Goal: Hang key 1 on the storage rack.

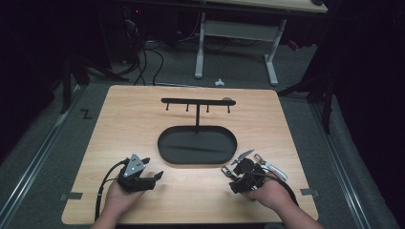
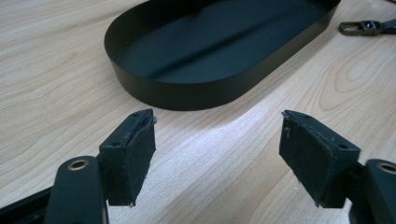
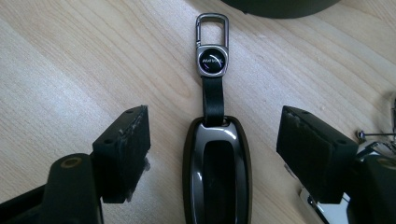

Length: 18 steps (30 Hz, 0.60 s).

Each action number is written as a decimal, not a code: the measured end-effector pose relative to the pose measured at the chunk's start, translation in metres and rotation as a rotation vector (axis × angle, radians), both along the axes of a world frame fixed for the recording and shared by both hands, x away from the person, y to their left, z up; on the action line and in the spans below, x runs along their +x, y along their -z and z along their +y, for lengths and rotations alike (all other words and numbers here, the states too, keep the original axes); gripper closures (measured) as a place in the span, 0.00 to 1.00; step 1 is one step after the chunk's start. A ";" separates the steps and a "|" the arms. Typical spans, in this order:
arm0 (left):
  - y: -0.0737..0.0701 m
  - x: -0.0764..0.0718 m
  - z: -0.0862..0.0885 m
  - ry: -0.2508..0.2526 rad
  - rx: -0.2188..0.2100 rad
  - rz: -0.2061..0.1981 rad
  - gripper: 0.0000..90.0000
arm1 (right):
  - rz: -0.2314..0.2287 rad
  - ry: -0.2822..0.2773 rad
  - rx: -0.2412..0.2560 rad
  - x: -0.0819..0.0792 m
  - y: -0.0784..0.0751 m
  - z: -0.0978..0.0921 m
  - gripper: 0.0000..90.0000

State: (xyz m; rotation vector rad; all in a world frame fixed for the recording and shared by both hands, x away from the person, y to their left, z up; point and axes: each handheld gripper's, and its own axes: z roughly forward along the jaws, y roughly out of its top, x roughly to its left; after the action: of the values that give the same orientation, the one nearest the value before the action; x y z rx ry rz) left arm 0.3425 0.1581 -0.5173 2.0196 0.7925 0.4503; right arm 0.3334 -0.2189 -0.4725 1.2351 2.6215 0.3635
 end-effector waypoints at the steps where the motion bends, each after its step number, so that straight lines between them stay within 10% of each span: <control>1: 0.000 0.000 0.000 0.000 -0.002 -0.002 0.30 | 0.010 0.001 -0.006 0.002 0.000 0.001 0.30; 18: -0.004 0.000 0.002 -0.012 -0.055 0.003 0.25 | 0.153 0.021 -0.044 0.033 0.002 0.009 0.48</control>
State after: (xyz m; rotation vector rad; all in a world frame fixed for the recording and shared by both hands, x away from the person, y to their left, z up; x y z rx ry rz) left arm 0.3420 0.1606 -0.5129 1.9666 0.8105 0.4277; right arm 0.3669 -0.2095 -0.4750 1.3241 2.7250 0.2147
